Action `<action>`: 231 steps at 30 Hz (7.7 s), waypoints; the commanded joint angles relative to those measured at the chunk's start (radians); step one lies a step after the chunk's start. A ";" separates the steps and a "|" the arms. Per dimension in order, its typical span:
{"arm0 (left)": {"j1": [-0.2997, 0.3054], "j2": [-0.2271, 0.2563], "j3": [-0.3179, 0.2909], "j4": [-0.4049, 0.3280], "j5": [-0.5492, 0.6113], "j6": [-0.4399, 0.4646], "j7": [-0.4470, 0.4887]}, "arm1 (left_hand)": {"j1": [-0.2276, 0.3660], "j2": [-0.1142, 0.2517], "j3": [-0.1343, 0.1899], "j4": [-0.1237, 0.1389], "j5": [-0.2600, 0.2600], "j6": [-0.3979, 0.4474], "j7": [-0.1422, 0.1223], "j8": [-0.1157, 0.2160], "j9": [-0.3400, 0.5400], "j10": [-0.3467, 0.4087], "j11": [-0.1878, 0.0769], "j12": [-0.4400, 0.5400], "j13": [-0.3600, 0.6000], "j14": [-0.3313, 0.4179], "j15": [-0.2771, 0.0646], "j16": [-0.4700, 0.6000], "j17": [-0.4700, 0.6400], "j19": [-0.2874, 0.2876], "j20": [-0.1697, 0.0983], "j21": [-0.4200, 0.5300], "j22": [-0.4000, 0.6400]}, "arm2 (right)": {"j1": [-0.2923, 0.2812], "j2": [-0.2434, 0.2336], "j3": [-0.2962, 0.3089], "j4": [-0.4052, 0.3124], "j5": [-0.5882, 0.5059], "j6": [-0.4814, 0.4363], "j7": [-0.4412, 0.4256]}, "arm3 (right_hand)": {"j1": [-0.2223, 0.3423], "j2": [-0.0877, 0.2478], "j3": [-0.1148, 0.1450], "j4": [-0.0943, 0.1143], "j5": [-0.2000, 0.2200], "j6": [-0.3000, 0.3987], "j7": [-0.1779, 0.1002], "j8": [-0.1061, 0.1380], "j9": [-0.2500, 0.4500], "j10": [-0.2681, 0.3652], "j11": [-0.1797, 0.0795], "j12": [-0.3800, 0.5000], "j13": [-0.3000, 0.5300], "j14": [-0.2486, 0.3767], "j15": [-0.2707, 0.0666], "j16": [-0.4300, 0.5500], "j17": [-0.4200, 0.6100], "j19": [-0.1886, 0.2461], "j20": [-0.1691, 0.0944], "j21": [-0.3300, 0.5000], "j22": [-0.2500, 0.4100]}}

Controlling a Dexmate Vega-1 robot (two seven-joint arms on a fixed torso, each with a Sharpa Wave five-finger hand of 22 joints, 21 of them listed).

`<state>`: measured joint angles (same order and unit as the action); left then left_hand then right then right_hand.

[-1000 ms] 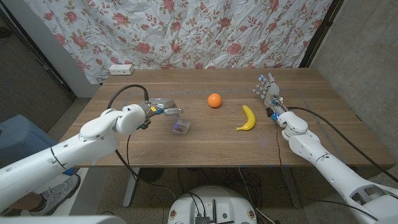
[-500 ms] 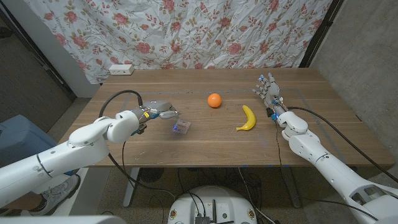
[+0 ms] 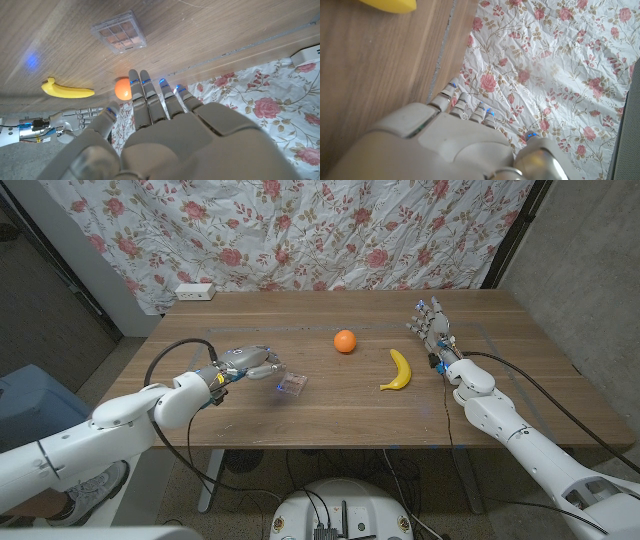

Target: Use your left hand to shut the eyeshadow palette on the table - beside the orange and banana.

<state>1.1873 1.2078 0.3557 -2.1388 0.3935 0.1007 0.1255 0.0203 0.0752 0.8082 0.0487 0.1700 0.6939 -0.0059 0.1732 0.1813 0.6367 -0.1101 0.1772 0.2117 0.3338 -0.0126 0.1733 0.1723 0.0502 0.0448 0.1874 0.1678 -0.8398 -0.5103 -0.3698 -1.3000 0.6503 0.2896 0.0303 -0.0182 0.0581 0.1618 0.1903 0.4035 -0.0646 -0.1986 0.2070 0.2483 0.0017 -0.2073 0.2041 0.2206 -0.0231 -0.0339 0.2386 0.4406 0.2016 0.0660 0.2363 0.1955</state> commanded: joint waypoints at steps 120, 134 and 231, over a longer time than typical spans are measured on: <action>-0.058 -0.036 0.133 0.481 0.255 -0.527 0.174 | -0.053 0.111 -0.298 0.162 0.027 -0.635 -0.064 0.014 -0.006 -0.587 -0.016 0.020 -0.039 -0.556 -0.009 0.023 0.018 -0.450 -0.035 0.012 0.020 | 0.000 0.000 0.000 0.000 0.000 0.000 0.000 | 0.001 0.108 -0.005 0.000 0.005 0.002 -0.009 0.006 0.005 -0.001 -0.008 0.005 0.004 -0.005 -0.134 0.003 -0.001 0.006 -0.002 0.005 0.003; -0.064 -0.029 0.137 0.476 0.264 -0.524 0.169 | -0.052 0.113 -0.310 0.162 0.028 -0.606 -0.064 0.021 -0.006 -0.571 -0.014 0.023 -0.039 -0.549 -0.009 0.025 0.017 -0.450 -0.035 0.015 0.020 | 0.000 0.000 0.000 0.001 0.000 0.001 0.000 | 0.000 0.108 -0.005 0.000 0.005 0.003 -0.008 0.006 0.005 -0.001 -0.008 0.005 0.004 -0.004 -0.133 0.003 -0.001 0.006 -0.002 0.005 0.003; -0.087 -0.130 0.004 0.510 -0.044 -0.577 0.149 | -0.041 0.115 -0.356 0.150 0.039 -0.446 -0.052 0.022 -0.007 -0.444 -0.018 0.026 -0.039 -0.387 -0.016 0.050 0.008 -0.311 -0.019 0.059 0.014 | 0.000 0.000 0.000 0.000 0.000 0.000 0.000 | 0.001 0.108 -0.006 0.000 0.005 0.002 -0.009 0.005 0.005 0.000 -0.008 0.005 0.004 -0.005 -0.134 0.003 -0.001 0.006 -0.002 0.005 0.003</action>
<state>1.1342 1.1397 0.3713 -1.6813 0.4395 -0.4390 0.3013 -0.0232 0.0607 0.4499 0.2050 0.2002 0.2345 -0.0590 0.1961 0.1723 0.1804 -0.1286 0.2035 0.1722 -0.0619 -0.0281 0.2197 0.1779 -0.1711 0.0233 0.2376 0.1813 -0.8403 -0.5109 -0.3695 -1.3003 0.6505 0.2895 0.0302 -0.0182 0.0581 0.1618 0.1903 0.4035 -0.0646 -0.1985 0.2070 0.2483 0.0017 -0.2073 0.2041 0.2206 -0.0231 -0.0339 0.2386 0.4359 0.2016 0.0660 0.2362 0.1955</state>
